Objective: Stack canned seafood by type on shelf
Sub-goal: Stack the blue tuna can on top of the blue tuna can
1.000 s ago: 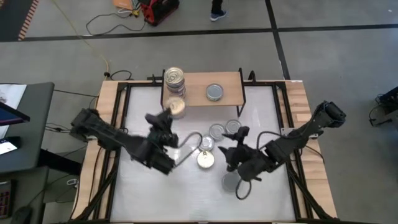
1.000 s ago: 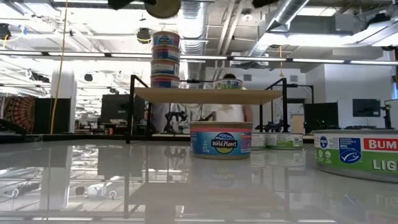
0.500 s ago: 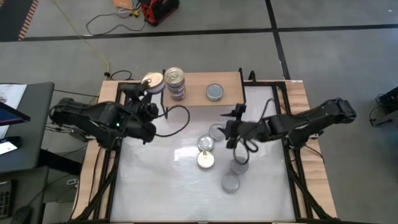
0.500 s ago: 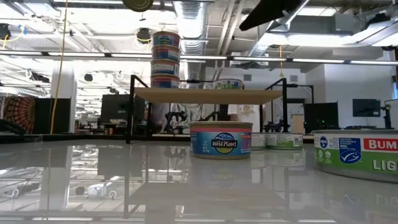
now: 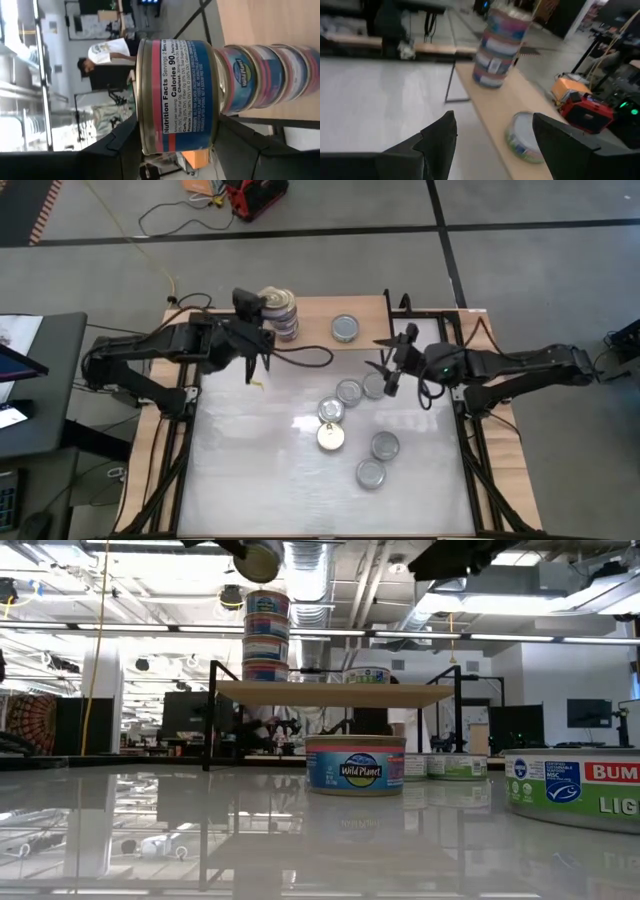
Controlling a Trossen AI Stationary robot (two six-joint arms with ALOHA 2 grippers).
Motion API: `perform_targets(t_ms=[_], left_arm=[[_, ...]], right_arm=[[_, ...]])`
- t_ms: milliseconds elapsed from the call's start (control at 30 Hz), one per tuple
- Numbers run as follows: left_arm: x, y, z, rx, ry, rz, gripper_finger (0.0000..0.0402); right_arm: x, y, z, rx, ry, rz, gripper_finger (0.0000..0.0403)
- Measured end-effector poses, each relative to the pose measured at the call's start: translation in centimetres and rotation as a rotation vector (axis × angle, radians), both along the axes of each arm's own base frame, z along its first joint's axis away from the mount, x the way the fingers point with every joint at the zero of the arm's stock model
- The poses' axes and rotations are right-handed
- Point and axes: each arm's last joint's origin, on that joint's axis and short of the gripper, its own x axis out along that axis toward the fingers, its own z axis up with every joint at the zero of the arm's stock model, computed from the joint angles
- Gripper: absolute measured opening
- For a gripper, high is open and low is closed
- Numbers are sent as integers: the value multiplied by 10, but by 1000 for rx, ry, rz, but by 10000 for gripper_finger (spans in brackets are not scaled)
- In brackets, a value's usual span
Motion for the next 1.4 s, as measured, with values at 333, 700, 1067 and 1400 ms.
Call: perform_targets(t_ms=[333,700,1067,1400], left_arm=[[-4,36,-2,-33,99,-6,200],[16,57,-8,0,154,-22,200],[19,55,-9,21,183,-30,200],[17,54,-12,-11,161,14,223]], right_arm=[[4,-11,5,-77,-30,-35,291],[19,-20,-1,-79,-38,-2,291],[21,-15,-1,-81,-35,22,291],[21,-15,0,-81,-47,22,291]])
